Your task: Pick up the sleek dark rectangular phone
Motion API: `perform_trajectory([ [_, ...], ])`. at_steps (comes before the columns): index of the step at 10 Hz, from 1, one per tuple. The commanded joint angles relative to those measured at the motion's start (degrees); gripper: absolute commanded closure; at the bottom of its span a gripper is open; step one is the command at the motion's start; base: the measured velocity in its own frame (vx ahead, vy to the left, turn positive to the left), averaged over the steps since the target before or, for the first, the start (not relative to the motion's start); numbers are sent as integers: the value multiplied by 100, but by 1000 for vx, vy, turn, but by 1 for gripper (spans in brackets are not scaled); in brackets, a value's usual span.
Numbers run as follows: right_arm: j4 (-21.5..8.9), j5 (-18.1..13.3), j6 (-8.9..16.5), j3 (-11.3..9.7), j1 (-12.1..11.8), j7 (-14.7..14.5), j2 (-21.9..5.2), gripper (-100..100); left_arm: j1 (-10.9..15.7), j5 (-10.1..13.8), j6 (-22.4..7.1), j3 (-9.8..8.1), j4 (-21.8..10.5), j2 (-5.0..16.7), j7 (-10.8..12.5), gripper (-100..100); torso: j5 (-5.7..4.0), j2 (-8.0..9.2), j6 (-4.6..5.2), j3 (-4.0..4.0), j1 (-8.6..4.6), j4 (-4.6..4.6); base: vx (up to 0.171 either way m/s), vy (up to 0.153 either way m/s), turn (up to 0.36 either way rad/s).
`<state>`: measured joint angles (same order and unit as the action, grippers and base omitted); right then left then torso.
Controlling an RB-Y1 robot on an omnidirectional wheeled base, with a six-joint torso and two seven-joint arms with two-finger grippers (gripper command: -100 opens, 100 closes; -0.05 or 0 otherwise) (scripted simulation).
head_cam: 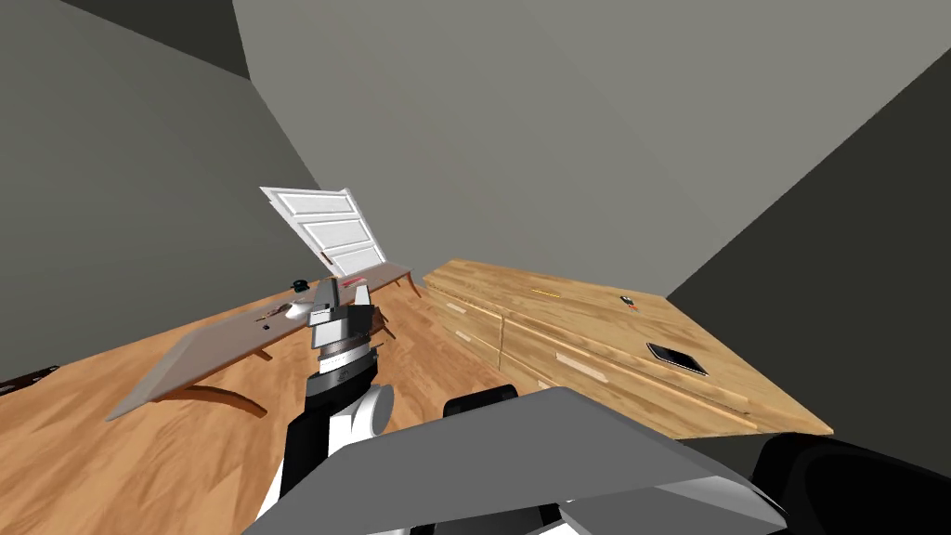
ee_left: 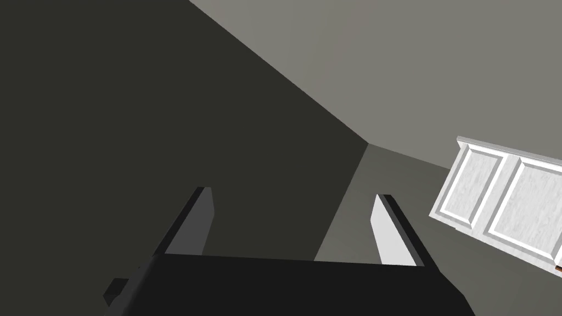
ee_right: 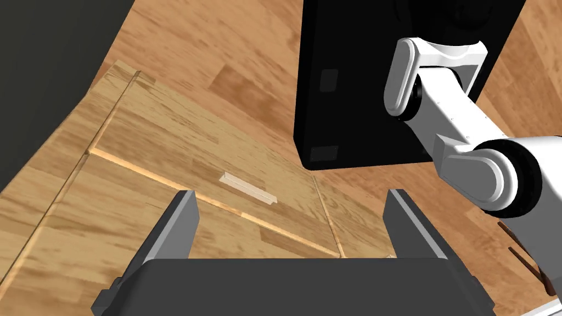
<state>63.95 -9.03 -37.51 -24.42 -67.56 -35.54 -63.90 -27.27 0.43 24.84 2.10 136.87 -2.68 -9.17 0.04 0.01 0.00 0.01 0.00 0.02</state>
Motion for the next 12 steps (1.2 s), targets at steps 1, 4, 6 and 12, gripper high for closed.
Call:
perform_trajectory([
  [1,-286,-122,-11,-154,3,-161,-286,-100,0,0,0,0,0,0,0,0,0,0,0,0,0,0,22,15,367],
  [4,-575,-184,-61,-221,-39,-266,-654,-100,-2,0,0,-1,1,0,0,0,-3,2,12,1,0,2,11,9,183],
  [6,-897,-244,-111,-283,-66,-362,-864,-100,-1,0,0,-1,0,0,0,0,-2,2,10,2,1,1,6,11,262],
  [12,-1431,-408,-250,-439,-58,-592,-1545,-100,-2,0,0,-1,1,0,0,0,-3,2,13,2,2,2,3,9,178],
])
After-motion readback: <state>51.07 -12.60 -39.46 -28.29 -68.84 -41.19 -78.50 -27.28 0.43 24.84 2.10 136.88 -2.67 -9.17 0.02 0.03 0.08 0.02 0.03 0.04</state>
